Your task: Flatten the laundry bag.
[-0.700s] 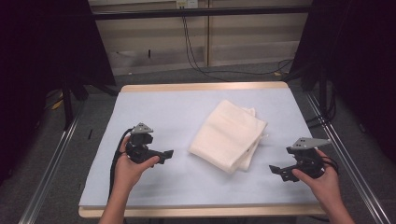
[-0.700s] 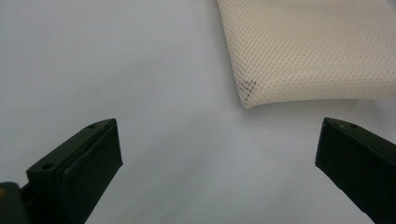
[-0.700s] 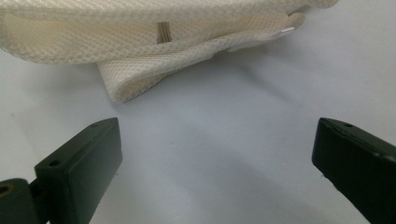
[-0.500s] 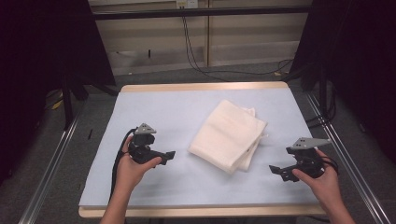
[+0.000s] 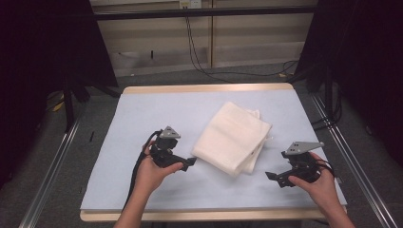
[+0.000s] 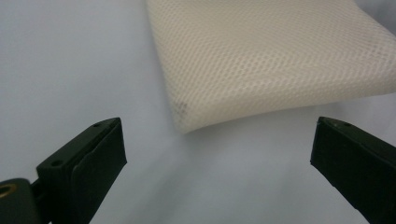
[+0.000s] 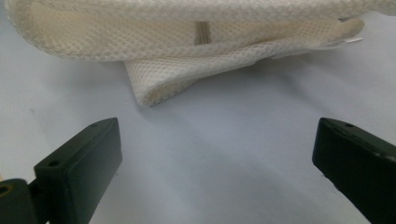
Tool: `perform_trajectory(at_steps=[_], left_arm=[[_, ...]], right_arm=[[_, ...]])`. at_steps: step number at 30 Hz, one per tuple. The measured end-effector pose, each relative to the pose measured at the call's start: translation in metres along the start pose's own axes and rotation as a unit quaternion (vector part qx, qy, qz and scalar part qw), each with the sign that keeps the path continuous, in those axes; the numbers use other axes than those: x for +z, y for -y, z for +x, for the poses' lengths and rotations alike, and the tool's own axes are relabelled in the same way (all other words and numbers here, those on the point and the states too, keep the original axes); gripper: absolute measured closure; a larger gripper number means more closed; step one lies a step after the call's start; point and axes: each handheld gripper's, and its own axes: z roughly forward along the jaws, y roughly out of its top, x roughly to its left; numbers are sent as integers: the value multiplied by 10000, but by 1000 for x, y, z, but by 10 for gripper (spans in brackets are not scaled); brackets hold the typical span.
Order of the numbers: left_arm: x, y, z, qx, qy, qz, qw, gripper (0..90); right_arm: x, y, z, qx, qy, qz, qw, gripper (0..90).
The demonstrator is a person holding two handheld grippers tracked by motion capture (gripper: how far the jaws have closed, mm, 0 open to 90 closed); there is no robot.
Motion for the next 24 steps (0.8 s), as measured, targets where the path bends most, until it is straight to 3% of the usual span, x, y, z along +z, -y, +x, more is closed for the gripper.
perform_trajectory(at_steps=[4, 17, 18, 21, 24], left_arm=[[12, -9, -11, 159, 181, 29, 9997, 20], [27, -23, -33, 500, 436, 88, 9978, 15], [28, -24, -36, 510, 459, 86, 9976, 15], [30, -25, -39, 561, 471, 43, 9973, 18], [33, -28, -45, 633, 521, 58, 9966, 18]], right_arm=[[3, -2, 2, -22, 67, -19, 10000, 46], [5, -4, 5, -12, 75, -113, 9999, 225], [4, -4, 5, 10, 74, -158, 9998, 287], [4, -4, 5, 51, 39, -170, 9998, 348], [3, -5, 6, 143, 76, -256, 9995, 537]])
